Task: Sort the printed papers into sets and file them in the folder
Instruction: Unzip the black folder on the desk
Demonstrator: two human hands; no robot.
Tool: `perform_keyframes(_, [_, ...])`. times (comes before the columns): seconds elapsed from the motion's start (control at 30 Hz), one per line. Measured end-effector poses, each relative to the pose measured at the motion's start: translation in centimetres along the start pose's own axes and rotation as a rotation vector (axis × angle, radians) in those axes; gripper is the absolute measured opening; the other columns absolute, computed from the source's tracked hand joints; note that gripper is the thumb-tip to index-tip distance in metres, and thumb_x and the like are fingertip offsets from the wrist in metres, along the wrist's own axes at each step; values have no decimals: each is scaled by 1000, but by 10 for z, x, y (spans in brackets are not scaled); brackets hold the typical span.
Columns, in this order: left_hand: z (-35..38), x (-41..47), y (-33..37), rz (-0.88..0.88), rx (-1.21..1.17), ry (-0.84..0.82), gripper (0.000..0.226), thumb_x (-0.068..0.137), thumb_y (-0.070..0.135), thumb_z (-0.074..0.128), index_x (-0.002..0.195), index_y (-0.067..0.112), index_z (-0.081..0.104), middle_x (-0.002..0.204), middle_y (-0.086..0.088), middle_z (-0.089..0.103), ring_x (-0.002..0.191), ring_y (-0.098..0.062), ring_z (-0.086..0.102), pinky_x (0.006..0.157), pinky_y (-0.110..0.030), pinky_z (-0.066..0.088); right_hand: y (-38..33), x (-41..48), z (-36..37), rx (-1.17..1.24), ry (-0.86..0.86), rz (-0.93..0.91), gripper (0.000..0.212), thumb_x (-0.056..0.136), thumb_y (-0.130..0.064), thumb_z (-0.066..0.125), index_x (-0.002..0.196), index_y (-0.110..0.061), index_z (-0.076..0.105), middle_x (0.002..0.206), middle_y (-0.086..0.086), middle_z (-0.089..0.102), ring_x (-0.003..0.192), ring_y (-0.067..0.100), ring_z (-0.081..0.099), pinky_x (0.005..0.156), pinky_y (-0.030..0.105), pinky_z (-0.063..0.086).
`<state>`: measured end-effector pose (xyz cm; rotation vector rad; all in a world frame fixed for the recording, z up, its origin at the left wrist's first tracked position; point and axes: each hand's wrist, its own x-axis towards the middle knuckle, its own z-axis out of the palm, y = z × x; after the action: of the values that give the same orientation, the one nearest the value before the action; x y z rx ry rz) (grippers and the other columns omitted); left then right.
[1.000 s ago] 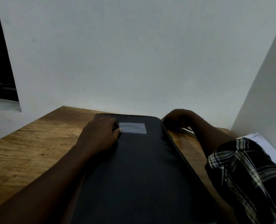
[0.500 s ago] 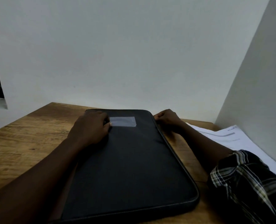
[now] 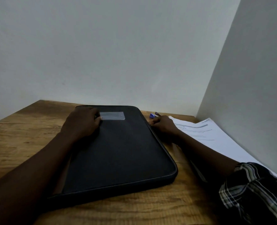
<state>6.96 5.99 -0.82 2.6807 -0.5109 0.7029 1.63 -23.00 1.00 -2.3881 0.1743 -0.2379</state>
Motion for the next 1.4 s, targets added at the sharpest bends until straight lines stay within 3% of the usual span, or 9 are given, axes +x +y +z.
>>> perform_keyframes(0.07, [-1,0,1,-2,5,0,21,95,40,51,103,25,63,109,-3,63,111,-26,53,77,-36,43,-1,-9,-5,14,-39,1,19,88,-13,60,75,-10,74,78,7,65,71,10,53,60,23,38])
perform_keyframes(0.17, [-3,-1,3,-10,6,4,22,94,39,51,103,23,63,109,-5,63,109,-28,54,77,-36,44,-3,-25,-13,56,-96,24,30,91,-11,60,67,-25,70,76,-3,67,68,8,55,65,22,43])
perform_keyframes(0.47, [-7,-4,7,-1,-26,9,21,95,32,54,103,17,65,107,-12,65,107,-32,55,77,-37,43,-3,-83,-33,103,-147,102,9,90,-12,65,88,-10,74,89,2,70,79,9,61,73,24,50])
perform_keyframes(0.57, [-8,-5,8,3,-39,18,20,94,31,55,102,17,66,105,-13,65,102,-32,57,71,-33,39,-1,-102,-37,76,-133,116,11,90,-14,65,91,-12,76,96,2,74,90,12,64,84,30,53])
perform_keyframes(0.7, [-9,-6,10,-4,-27,21,21,94,32,54,102,17,66,105,-14,65,101,-33,58,70,-32,37,1,-137,-39,68,-82,104,12,91,-18,66,88,-18,78,89,-5,75,83,5,66,62,14,48])
perform_keyframes(0.8, [-9,-7,10,-1,-12,35,21,93,32,54,101,17,67,105,-14,66,100,-35,59,69,-32,37,-2,-162,-40,10,-30,99,11,90,-23,67,93,-19,76,91,-8,73,79,4,65,53,6,42])
perform_keyframes(1.07, [-9,-7,12,13,5,33,23,93,30,53,103,15,67,106,-17,66,100,-36,59,70,-33,36,-15,-223,-23,21,175,169,10,83,-29,74,75,-23,72,73,-10,69,68,2,65,56,11,45])
perform_keyframes(1.2, [-9,-7,11,58,17,41,21,91,30,53,96,16,68,100,-14,68,95,-33,61,69,-32,38,-29,-236,-2,19,323,150,18,81,-19,72,64,-23,68,60,-12,65,61,-11,60,47,3,39])
perform_keyframes(1.4, [-9,-8,10,97,43,47,20,91,29,51,89,15,66,93,-11,68,89,-31,61,69,-31,33,-56,-243,25,-79,327,78,25,82,-19,71,60,-29,63,63,-13,63,61,-2,60,51,7,42])
